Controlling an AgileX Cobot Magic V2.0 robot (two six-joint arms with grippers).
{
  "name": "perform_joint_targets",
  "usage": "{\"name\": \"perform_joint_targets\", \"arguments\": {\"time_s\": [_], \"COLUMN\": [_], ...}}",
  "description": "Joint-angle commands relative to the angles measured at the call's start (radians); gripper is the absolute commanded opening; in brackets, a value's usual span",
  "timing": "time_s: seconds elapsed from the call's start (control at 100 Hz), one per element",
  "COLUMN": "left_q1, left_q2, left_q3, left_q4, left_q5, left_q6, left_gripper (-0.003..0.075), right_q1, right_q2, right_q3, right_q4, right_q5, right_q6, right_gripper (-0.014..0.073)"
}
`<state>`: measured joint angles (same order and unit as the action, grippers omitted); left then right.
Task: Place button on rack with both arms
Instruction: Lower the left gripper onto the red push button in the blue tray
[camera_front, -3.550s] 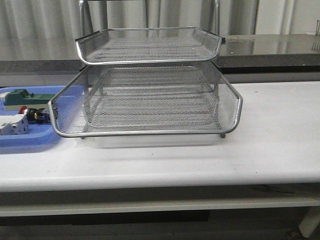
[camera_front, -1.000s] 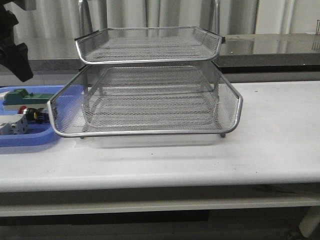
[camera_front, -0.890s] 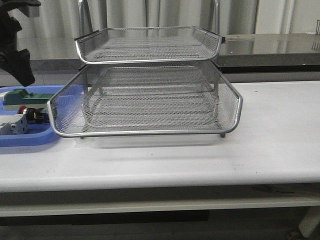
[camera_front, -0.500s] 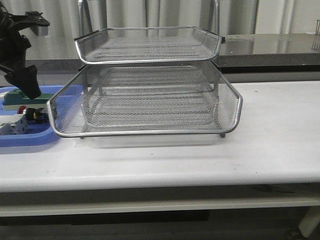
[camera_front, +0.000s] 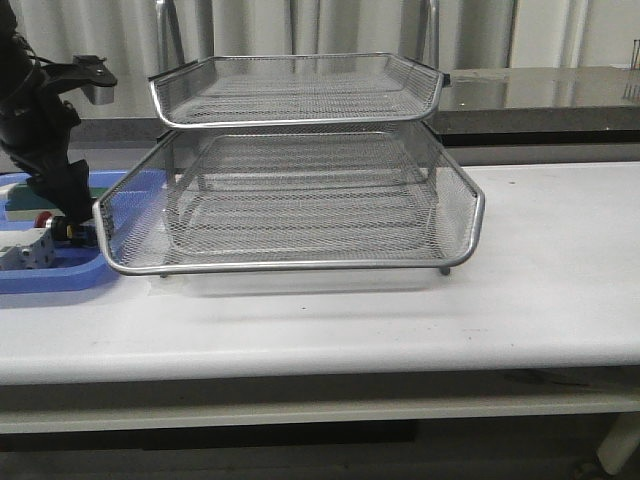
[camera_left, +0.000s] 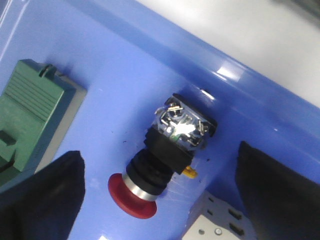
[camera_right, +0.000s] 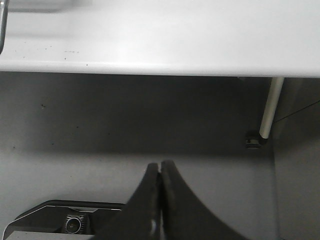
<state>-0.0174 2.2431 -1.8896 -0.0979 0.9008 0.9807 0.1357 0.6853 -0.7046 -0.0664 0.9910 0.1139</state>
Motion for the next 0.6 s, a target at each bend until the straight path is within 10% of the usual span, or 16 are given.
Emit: {"name": "perform_joint_targets", "arguments": {"time_s": [0.0, 0.59], "left_q1": [-0.005, -0.005], "left_q2": [-0.048, 0.020], "left_q3": [-0.037, -0.084], "left_q4": [-0.016, -0.007], "left_q5": [-0.035, -0.052], "left_q6": [0.003, 0.003], "left_gripper": [0.0591, 0.0591], "right_q1": [0.002, 0.002], "right_q2": [-0.002, -0.002], "right_q3": [-0.033, -0.033], "right_q4": [-0.013, -0.013], "right_q5": [-0.047, -0.046], "right_q6": [-0.004, -0.004], "right_gripper": [-0.0071, -0.0071]}}
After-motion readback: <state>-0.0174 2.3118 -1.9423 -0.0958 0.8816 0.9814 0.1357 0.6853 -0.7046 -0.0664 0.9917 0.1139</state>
